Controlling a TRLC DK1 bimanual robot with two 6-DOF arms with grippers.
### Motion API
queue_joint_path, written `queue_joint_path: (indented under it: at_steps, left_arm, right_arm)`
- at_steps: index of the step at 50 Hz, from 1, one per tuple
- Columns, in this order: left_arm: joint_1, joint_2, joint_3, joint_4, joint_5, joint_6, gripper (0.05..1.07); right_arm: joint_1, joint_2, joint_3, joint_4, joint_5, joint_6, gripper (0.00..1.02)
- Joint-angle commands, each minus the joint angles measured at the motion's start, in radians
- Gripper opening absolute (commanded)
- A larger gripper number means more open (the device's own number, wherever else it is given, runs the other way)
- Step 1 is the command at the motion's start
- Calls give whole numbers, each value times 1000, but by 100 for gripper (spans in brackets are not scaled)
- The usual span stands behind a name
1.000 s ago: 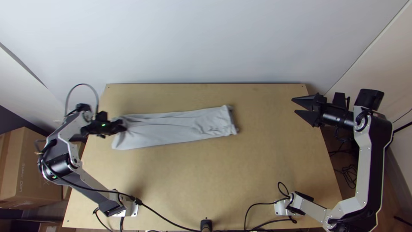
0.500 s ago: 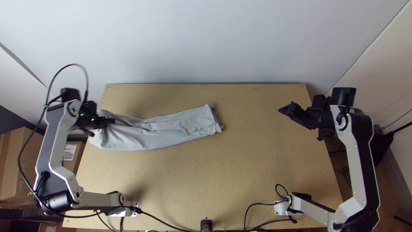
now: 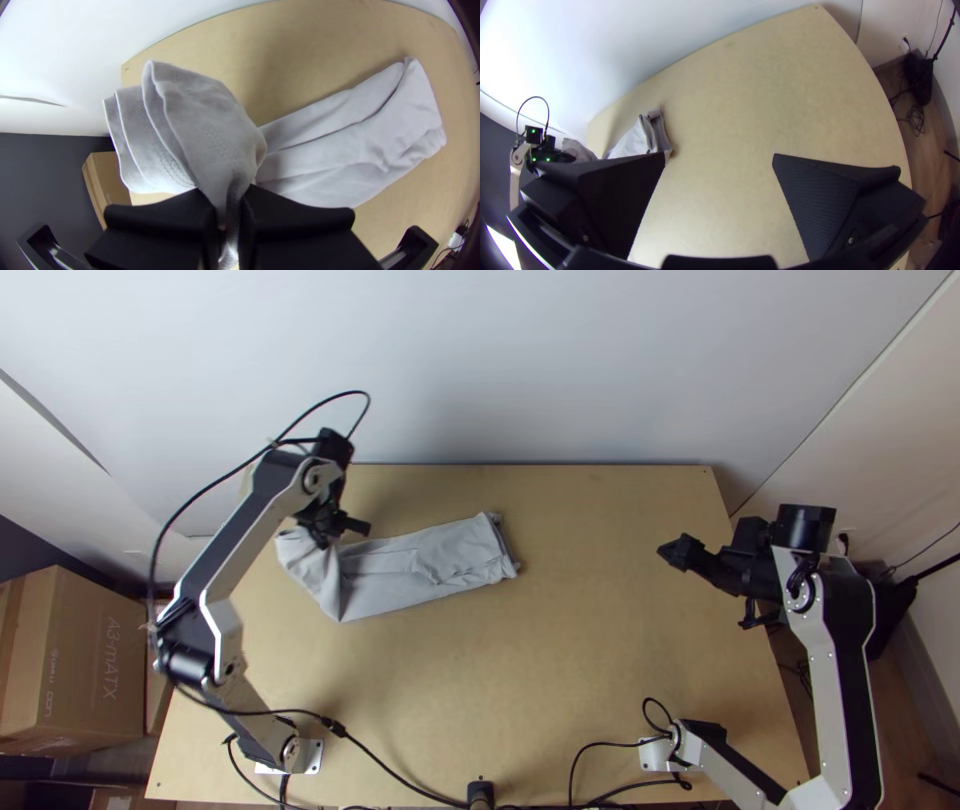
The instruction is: Fold the t-shirt
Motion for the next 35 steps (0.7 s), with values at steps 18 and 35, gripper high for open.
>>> queue_joint_path:
  at_steps: [18, 35]
  left_arm:
    - [-290, 401, 453, -90, -12, -182, 8]
    - [-400, 528, 490, -5, -4, -214, 8]
  right_arm:
    - [-7, -93, -145, -11, 38, -6, 99]
    - [-7, -156, -257, -10, 54, -6, 99]
